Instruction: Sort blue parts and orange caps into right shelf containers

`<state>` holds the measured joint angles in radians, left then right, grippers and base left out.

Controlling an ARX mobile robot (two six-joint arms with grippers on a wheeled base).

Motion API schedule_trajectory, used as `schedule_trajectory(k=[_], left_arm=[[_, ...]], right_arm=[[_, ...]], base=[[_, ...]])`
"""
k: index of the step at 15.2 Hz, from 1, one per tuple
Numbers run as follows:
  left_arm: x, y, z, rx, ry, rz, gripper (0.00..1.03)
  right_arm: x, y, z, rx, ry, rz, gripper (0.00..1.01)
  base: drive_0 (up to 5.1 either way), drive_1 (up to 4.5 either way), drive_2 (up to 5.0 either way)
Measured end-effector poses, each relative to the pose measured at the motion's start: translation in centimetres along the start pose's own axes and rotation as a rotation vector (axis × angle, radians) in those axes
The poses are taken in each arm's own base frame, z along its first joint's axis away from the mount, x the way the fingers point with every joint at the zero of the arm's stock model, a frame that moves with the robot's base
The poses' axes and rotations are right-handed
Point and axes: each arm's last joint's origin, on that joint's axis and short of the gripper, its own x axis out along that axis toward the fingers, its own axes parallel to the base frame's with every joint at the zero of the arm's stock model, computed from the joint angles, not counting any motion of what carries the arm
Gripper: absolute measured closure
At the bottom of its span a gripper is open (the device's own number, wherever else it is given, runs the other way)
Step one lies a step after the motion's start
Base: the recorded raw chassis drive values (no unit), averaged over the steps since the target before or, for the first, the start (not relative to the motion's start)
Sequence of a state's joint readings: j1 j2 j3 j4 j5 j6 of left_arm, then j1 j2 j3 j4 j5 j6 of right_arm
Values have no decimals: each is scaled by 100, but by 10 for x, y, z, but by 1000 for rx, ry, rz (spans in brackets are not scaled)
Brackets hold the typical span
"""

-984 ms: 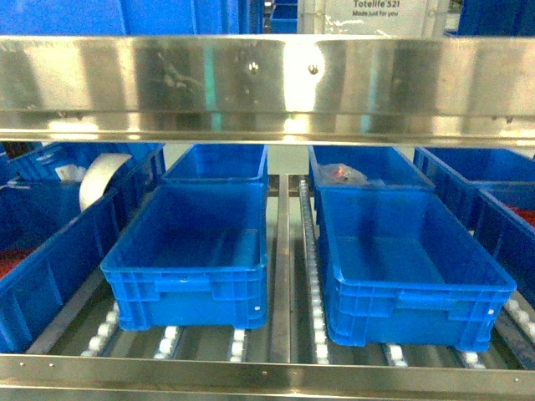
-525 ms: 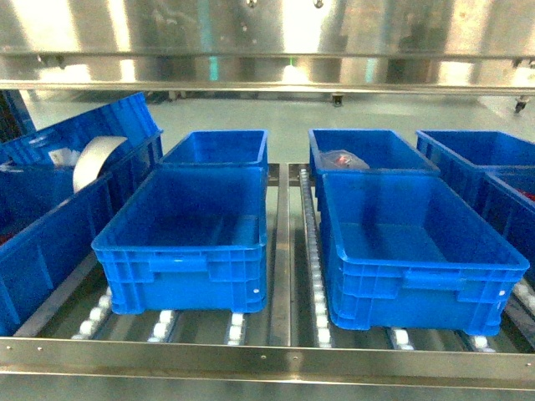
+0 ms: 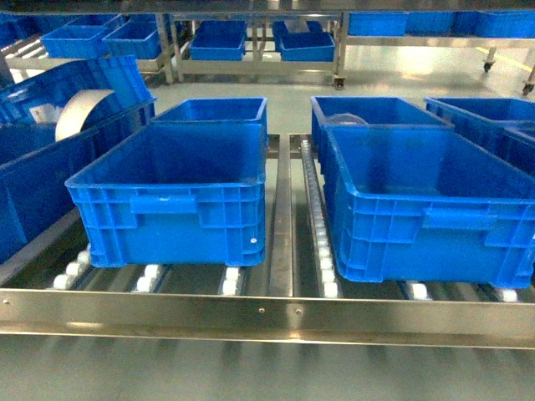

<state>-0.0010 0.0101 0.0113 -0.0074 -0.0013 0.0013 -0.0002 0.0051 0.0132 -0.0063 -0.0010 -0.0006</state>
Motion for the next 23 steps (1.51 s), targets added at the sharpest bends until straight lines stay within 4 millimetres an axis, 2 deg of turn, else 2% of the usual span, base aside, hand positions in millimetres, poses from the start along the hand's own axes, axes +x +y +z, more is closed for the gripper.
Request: schedule_trajectory(k=[15, 23], left_arm=[[0, 0, 0, 0, 0, -1, 62], [0, 0, 0, 0, 0, -1, 62]], right_arm=[[0, 0, 0, 0, 0, 0, 58], [0, 0, 0, 0, 0, -1, 58]], base=[[-25, -25, -25], [53, 485, -379]])
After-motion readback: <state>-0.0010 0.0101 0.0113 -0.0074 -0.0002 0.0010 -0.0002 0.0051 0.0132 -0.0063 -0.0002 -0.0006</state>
